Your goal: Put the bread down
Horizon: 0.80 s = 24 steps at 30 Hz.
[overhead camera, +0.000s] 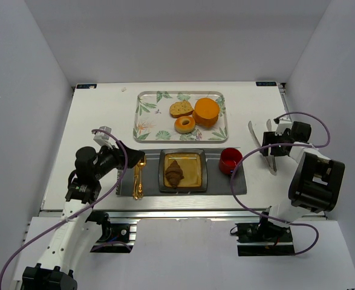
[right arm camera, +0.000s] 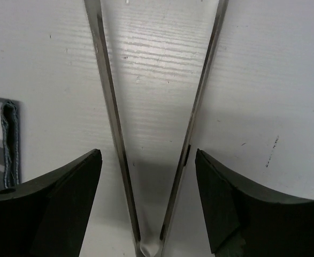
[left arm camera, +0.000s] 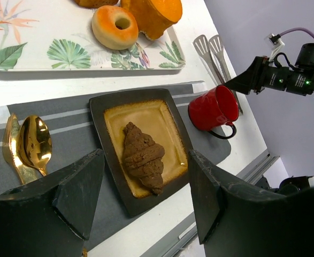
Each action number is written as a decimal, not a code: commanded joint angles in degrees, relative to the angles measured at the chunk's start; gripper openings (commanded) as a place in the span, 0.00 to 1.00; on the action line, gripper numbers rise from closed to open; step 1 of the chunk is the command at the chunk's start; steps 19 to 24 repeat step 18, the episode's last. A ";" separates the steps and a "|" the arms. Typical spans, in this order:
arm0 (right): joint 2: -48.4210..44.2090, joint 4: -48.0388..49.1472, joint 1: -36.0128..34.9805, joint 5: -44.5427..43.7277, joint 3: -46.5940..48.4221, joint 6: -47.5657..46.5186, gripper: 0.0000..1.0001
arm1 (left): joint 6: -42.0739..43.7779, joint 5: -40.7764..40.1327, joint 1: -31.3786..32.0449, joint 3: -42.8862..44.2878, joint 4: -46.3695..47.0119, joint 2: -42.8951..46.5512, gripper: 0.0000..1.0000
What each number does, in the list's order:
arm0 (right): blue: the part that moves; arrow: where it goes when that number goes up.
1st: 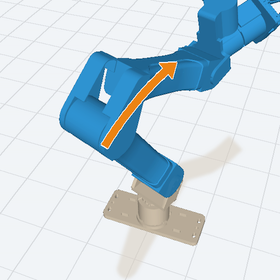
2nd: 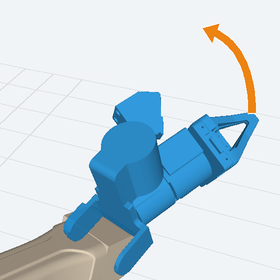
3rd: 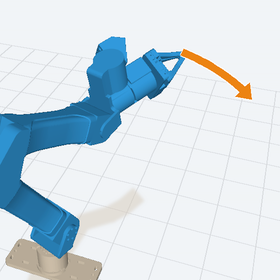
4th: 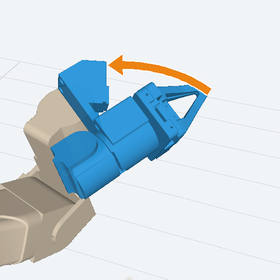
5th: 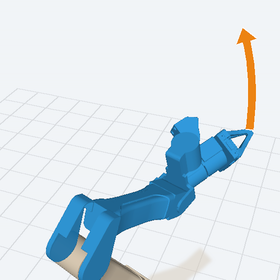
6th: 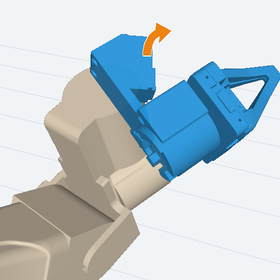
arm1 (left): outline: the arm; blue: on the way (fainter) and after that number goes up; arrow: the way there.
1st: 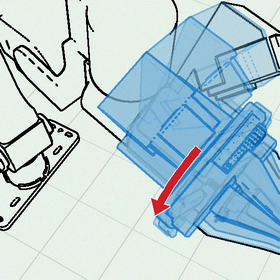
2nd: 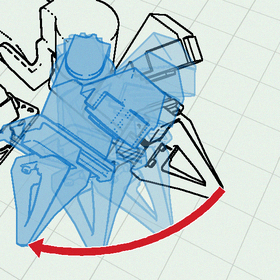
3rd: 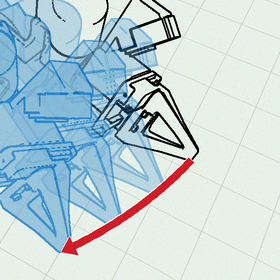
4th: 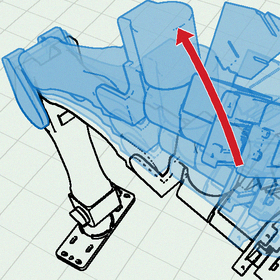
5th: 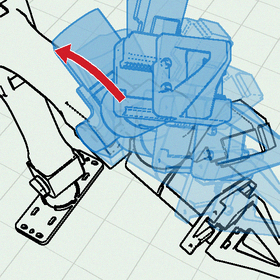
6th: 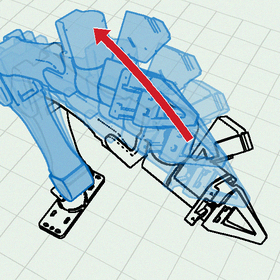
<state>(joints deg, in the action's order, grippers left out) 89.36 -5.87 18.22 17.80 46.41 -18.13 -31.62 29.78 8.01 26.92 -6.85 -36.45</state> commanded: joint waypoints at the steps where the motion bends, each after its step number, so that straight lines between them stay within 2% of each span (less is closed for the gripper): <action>1: -0.06 -0.89 -0.11 1.44 -0.62 -4.45 0.76 | -0.29 0.89 0.25 -0.20 1.05 -0.29 0.73; 6: -2.17 -4.49 0.15 2.32 2.18 -6.56 0.83 | 0.50 0.89 0.25 0.68 0.18 -0.73 0.73; 8: -4.54 -6.43 0.15 2.24 4.20 -7.97 0.89 | 0.76 0.63 0.16 1.21 -0.18 -0.56 0.73; 12: -7.36 -9.93 -1.25 -2.85 10.96 -2.97 0.89 | 0.42 0.54 0.25 0.42 -0.01 0.32 0.73; 17: -9.55 -10.65 -4.23 1.26 19.05 -0.42 0.89 | 0.59 0.89 0.25 0.68 0.00 -0.55 0.73; 18: -9.64 -10.74 -4.85 6.06 20.02 -0.15 0.90 | 0.68 0.89 0.16 0.94 0.00 -0.56 0.73; 24: -9.64 -10.74 -4.85 6.06 20.02 -0.15 0.90 | 0.68 0.89 0.16 0.94 0.00 -0.56 0.73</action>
